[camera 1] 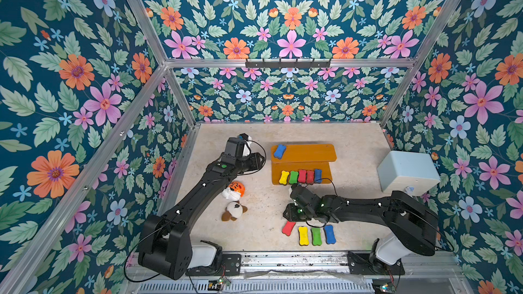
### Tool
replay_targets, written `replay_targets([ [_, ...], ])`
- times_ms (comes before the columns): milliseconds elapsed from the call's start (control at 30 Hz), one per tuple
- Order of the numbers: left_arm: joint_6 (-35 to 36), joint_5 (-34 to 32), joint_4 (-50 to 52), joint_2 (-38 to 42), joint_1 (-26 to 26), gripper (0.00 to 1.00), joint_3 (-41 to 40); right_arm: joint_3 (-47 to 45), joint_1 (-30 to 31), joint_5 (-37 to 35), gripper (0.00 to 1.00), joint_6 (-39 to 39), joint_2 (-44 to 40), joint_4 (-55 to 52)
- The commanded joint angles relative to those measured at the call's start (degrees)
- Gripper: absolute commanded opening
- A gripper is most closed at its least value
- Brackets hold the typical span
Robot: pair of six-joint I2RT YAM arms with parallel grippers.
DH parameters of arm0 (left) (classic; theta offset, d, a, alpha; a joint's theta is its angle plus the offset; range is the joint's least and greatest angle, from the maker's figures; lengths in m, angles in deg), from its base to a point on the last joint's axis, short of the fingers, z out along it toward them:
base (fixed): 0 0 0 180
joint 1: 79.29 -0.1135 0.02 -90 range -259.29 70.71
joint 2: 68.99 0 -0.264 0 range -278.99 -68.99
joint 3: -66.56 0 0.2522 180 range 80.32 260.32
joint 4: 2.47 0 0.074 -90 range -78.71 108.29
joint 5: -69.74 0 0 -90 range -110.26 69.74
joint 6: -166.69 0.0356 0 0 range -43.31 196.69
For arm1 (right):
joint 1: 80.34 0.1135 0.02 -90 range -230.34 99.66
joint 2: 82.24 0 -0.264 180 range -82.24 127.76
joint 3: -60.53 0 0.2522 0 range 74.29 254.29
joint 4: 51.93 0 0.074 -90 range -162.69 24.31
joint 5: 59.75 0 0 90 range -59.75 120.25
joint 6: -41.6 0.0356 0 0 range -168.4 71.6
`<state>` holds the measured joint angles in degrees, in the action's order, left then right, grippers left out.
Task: Remove the whiteboard erasers from the shelf
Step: Adjust the whiteboard eraser at the center of the board.
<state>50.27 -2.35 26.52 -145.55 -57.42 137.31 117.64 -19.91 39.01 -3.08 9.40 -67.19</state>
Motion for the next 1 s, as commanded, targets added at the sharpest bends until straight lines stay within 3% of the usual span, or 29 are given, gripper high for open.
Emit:
replay_targets([
  [0, 1.0, -0.5, 0.1, -0.2, 0.0, 0.53, 0.4, 0.1, 0.1, 1.0, 0.37, -0.7, 0.1, 0.9],
  [967, 1.3, -1.1, 0.5, -0.2, 0.0, 0.52, 0.5, 1.9, 4.5, 2.7, 0.36, 0.9, 2.8, 1.4],
])
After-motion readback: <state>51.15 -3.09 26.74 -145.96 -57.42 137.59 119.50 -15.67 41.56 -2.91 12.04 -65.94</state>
